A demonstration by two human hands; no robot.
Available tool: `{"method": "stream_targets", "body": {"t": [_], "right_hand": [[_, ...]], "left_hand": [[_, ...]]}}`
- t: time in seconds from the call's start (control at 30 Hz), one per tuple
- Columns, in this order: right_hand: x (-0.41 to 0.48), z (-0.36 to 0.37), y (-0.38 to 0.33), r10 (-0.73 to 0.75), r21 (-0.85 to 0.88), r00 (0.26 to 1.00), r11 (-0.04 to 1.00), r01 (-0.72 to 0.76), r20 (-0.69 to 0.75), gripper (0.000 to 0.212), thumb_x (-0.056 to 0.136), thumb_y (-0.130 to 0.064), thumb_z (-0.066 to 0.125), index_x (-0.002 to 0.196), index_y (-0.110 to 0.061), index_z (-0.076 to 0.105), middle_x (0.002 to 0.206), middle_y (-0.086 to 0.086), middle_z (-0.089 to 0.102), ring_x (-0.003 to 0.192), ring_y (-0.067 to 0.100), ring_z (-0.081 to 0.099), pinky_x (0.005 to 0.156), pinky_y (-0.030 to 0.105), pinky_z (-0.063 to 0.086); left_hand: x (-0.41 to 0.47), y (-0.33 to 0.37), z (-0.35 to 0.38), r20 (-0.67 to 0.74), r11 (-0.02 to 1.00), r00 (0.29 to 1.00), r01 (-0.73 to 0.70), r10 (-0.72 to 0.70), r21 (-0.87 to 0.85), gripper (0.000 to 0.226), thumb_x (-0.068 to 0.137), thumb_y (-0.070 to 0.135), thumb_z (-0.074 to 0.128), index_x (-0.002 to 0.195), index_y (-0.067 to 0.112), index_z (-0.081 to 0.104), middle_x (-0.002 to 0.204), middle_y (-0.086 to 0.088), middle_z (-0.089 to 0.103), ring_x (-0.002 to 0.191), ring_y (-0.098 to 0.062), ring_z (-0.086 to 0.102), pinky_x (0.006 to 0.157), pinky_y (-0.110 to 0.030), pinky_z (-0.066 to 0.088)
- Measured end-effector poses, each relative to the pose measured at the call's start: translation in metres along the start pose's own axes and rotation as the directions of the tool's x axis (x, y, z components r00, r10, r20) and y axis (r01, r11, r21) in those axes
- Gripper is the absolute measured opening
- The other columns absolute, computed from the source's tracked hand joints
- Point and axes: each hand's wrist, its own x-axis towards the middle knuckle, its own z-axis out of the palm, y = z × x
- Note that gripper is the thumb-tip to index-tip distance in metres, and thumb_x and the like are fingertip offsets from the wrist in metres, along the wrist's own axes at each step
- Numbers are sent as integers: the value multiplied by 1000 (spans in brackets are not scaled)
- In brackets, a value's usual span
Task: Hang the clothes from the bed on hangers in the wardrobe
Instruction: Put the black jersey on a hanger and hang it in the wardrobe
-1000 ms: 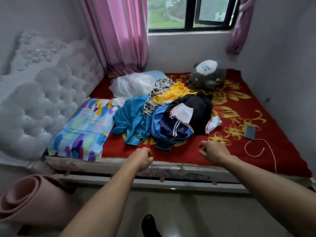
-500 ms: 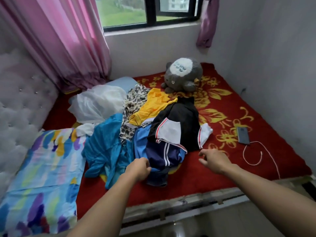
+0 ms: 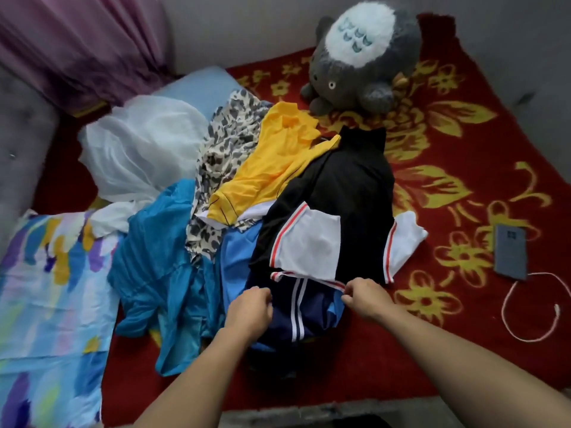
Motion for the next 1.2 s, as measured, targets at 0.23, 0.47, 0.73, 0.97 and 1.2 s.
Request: {"method": "stream_targets", "body": {"t": [0.23, 0.47, 0.73, 0.97, 1.2], "right_hand": [[98, 43, 16, 73, 43, 996, 997, -71, -50, 48, 82, -35, 65, 118, -8, 49, 121, 13, 54, 112, 36, 54, 81, 39, 46], [113, 66, 33, 45, 85, 999, 995, -43, -25, 22, 91, -30, 52, 103, -14, 61, 111, 18, 65, 104, 37, 60, 74, 37, 45], [33, 16, 15, 49, 176, 979, 984, -14, -198, 28, 85, -41, 60, 66, -21, 52, 89, -2, 54, 87, 25, 56, 64, 33, 35], [-55, -41, -49, 39, 381, 852, 904, 192, -523, 38, 79, -24, 66, 57, -16, 37, 54, 1, 44, 65, 30, 50, 58, 35, 30], [-169, -118, -105, -122, 236, 737, 902, 362, -665, 6, 78, -27, 58, 83, -30, 57, 80, -2, 65, 88, 24, 61, 81, 38, 46]], "left_hand": [[113, 15, 50, -168, 968, 984, -18, 62, 251, 57, 80, 20, 61, 133, 26, 40, 113, -7, 45, 102, -28, 45, 83, -39, 43], [130, 15, 57, -179, 994, 982, 50, -68, -100, 29, 82, 8, 50, 106, 23, 60, 89, -6, 50, 86, -30, 51, 70, -38, 46], [57, 3, -5, -274, 965, 960, -125, 59, -229, 35, 84, 29, 64, 118, 26, 58, 77, -11, 65, 80, -34, 58, 67, -41, 44], [-23, -2, -100, -568, 942, 805, -301, 169, -146, 49, 80, 11, 60, 124, 32, 62, 88, -17, 71, 82, -38, 64, 69, -42, 48], [-124, -62, -198, -666, 949, 722, -306, 185, -68, 44, 68, 32, 42, 100, 31, 72, 96, -9, 73, 94, -34, 64, 75, -40, 52]]}}
